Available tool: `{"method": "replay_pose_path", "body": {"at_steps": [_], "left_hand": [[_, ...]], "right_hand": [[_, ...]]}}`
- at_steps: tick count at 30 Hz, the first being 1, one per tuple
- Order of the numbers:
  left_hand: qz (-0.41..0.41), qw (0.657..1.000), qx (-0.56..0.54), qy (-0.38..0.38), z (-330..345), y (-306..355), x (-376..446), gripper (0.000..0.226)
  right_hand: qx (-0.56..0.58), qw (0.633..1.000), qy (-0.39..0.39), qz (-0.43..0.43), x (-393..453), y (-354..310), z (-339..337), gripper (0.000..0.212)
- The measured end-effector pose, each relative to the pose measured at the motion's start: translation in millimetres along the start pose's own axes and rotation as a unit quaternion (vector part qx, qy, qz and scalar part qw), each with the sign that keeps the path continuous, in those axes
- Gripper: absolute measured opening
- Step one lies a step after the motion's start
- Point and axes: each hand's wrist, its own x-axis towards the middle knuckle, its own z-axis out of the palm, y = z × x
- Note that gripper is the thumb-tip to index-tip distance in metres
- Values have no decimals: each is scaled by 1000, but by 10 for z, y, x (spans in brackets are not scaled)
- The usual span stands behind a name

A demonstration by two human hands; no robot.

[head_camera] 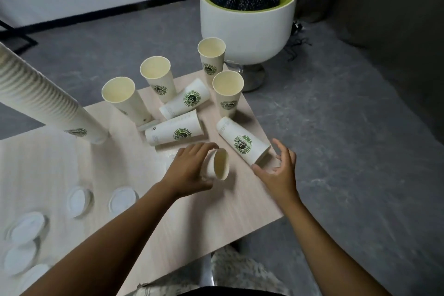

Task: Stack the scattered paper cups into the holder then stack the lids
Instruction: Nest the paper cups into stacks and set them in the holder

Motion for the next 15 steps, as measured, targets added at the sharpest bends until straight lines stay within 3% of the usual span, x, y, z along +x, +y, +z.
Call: {"method": "replay_pose_path", "body": {"at_steps": [5,15], "left_hand": [[-49,989,-129,61,-101,119,29,86],[-121,961,-222,109,-250,165,-152,85]], "right_hand": [[-23,999,-27,2,107,156,139,105],[-61,998,-20,1,140,309,266,97]]}}
